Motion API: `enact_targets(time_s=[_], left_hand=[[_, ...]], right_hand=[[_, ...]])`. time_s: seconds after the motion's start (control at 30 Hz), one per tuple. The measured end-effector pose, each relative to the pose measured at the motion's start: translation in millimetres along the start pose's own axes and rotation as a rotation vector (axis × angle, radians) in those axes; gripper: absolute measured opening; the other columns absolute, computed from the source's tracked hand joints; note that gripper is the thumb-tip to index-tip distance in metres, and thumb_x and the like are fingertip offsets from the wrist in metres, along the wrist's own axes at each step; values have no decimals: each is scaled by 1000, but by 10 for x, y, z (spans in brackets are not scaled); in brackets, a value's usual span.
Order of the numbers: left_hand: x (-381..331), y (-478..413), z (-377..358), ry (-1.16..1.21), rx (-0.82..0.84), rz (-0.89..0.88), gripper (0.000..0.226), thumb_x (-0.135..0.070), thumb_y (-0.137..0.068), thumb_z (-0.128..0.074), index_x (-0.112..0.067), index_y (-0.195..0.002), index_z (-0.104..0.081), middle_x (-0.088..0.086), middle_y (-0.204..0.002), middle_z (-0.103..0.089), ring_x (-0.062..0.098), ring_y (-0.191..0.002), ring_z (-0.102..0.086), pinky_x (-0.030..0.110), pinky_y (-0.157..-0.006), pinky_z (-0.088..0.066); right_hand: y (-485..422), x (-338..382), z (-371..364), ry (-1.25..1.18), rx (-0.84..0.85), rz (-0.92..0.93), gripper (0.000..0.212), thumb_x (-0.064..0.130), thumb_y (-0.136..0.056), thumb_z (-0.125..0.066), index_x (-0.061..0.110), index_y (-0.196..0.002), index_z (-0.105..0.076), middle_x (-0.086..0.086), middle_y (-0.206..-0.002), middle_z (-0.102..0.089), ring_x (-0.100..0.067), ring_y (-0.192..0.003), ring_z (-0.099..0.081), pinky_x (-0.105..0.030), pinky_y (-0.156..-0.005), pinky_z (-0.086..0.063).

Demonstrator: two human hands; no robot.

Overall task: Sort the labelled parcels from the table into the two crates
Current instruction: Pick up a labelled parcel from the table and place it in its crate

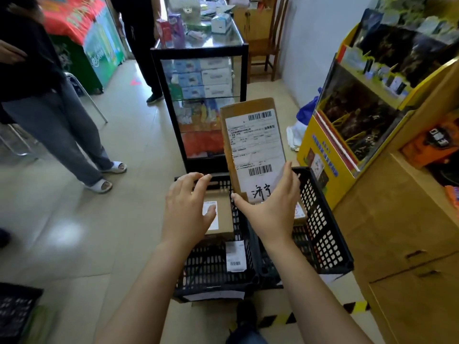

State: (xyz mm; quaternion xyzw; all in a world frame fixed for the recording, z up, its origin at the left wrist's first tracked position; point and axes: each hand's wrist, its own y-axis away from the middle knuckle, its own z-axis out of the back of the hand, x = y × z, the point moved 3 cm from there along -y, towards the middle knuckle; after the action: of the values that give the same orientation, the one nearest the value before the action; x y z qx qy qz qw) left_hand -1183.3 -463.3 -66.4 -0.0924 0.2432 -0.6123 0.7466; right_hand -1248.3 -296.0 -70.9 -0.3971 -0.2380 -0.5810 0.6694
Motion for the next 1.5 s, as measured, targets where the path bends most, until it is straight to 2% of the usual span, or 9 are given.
enact_targets(time_s=[0.17, 0.4, 0.5, 0.7, 0.83, 0.97, 1.2, 1.37, 1.5], left_hand=[[191, -288, -241, -26, 24, 61, 65, -20, -67, -80, -11, -128, -58, 8, -121, -57, 31, -116, -53, 47, -98, -42], [474, -515, -715, -48, 74, 137, 65, -18, -62, -83, -10, -123, -60, 10, -118, -59, 31, -112, -56, 45, -91, -46], [618, -509, -941, -51, 118, 175, 67, -18, -61, -83, -10, -124, -60, 11, -119, -58, 33, -113, -55, 46, -91, -46], [955, -418, -1500, -45, 231, 218, 67, -21, -63, -83, -9, -125, -59, 12, -120, -58, 35, -110, -56, 48, -91, -46], [1242, -306, -1971, -31, 309, 217, 67, -21, -63, -84, -8, -124, -60, 13, -118, -59, 33, -110, -56, 47, -92, -46], [1570, -169, -2505, -17, 410, 224, 67, -22, -62, -84, -8, -123, -60, 13, -117, -60, 32, -110, -56, 47, -93, -47], [1999, 151, -3402, 82, 548, 250, 66, -18, -68, -79, -10, -129, -55, 13, -125, -55, 31, -117, -52, 45, -99, -43], [2197, 313, -3909, 190, 638, 280, 76, -21, -77, -73, -17, -145, -39, 6, -136, -48, 24, -125, -45, 41, -105, -39], [2301, 394, -4126, 289, 716, 343, 90, -21, -75, -74, -17, -151, -26, 2, -140, -46, 21, -127, -41, 38, -106, -37]], right_hand=[[-406, -39, -382, -21, 74, -18, 129, 54, -62, -86, 19, -155, -4, -3, -155, -18, -21, -142, -20, -48, -110, -38], [-788, -273, -928, -9, 185, -38, 131, 53, -60, -87, 19, -155, -3, -1, -155, -16, -10, -138, -12, -44, -114, -31], [-822, -421, -1172, 9, 238, -71, 133, 56, -59, -85, 22, -155, 0, 0, -156, -15, -16, -143, -13, -49, -115, -30], [-784, -812, -1737, 62, 318, -139, 132, 52, -60, -87, 16, -156, -4, -3, -156, -17, -19, -142, -17, -38, -115, -23], [-701, -1128, -2175, 100, 362, -207, 132, 52, -60, -87, 17, -155, -3, -3, -155, -17, -17, -141, -16, -41, -115, -26], [-585, -1458, -2660, 145, 411, -280, 132, 53, -61, -87, 15, -156, -3, -4, -155, -19, -19, -141, -18, -38, -115, -24], [-362, -2084, -3495, 216, 480, -415, 132, 53, -60, -87, 14, -155, -3, -8, -155, -19, -24, -141, -19, -39, -115, -26], [-254, -2396, -3899, 224, 495, -439, 132, 54, -60, -87, 12, -155, -6, -9, -153, -22, -23, -140, -20, -40, -114, -26], [-201, -2528, -4058, 191, 519, -419, 113, 49, -74, -80, 15, -155, -10, -7, -153, -23, -23, -141, -24, -37, -113, -29]])
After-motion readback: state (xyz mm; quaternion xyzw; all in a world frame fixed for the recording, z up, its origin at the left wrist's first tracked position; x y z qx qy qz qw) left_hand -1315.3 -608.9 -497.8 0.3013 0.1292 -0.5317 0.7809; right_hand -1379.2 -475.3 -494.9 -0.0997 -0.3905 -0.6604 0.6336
